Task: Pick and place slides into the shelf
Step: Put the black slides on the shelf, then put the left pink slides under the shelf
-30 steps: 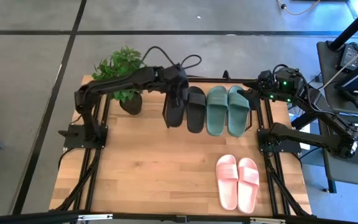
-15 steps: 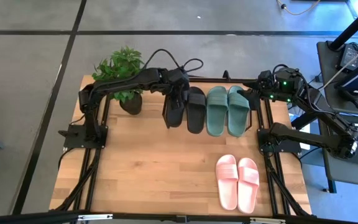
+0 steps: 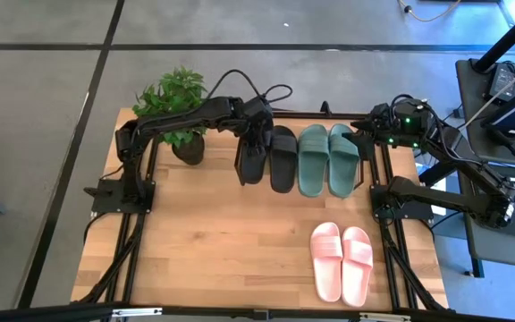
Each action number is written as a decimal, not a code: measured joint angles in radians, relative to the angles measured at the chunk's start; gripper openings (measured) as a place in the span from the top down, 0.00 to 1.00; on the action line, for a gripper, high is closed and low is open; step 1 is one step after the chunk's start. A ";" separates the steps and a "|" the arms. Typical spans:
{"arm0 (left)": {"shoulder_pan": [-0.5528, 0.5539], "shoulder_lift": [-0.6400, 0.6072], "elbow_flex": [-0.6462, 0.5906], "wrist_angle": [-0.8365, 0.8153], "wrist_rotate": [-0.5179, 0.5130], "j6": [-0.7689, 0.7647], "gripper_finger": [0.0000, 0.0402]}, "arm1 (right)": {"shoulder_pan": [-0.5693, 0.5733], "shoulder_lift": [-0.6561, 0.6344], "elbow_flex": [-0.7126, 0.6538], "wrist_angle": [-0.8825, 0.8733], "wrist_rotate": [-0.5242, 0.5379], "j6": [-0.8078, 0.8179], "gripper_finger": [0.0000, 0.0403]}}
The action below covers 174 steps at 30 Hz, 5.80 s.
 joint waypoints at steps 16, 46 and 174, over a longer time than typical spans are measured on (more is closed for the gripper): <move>-0.003 0.016 -0.002 0.007 -0.023 0.001 0.81 | 0.000 0.000 0.000 -0.002 0.000 -0.025 0.33; 0.000 -0.091 -0.003 -0.122 -0.216 0.064 0.81 | 0.000 0.000 0.000 -0.001 0.000 -0.018 0.33; -0.996 -1.198 -1.082 0.669 -1.007 -0.332 0.81 | 1.487 1.196 0.655 -0.767 0.444 0.739 0.33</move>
